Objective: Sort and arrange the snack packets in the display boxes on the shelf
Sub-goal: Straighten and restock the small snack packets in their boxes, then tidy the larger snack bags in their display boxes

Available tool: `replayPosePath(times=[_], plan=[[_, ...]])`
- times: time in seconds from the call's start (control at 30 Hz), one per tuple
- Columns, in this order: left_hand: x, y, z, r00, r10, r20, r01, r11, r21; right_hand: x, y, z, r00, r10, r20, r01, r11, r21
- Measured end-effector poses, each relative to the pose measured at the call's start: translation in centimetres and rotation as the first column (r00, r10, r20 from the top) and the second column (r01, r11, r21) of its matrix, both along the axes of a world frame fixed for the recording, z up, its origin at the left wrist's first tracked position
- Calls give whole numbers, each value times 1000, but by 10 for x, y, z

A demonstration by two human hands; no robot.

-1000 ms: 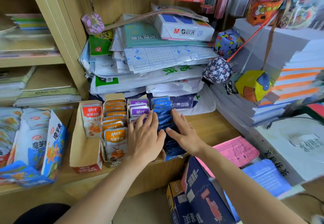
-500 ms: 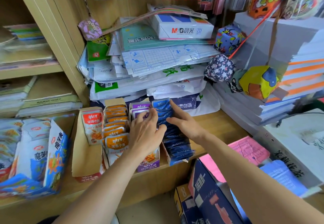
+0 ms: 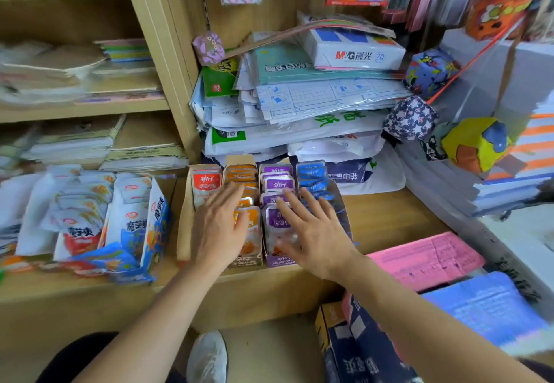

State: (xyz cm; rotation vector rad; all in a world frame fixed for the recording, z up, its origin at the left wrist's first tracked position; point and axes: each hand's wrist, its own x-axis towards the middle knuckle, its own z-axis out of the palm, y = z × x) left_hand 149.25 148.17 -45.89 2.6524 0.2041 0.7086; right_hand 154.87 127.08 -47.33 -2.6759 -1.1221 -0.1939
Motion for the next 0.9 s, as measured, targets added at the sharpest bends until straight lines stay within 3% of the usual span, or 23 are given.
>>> replayPosePath(times=[0.17, 0.33, 0.53, 0.63, 0.77, 0.9], plan=[[-16, 11, -22, 953, -27, -300, 53, 995, 79, -2, 17, -5, 997, -75, -22, 69, 979, -192], [-19, 17, -20, 948, -105, -300, 106, 994, -13, -6, 20, 11, 990, -99, -103, 72, 968, -240], [-44, 35, -2, 958, -179, -226, 143, 976, -165, -18, 8, 51, 962, -130, -239, 98, 985, -143], [-68, 44, 17, 985, -110, -135, 92, 987, -134, -26, 8, 78, 954, -193, -231, 173, 979, -105], [-109, 59, 33, 992, -87, -88, 73, 985, -153, -48, 38, 115, 980, -88, -180, 106, 990, 90], [-149, 86, 48, 989, -79, -127, 49, 974, -223, -76, 83, 130, 979, 90, -183, -21, 937, 348]])
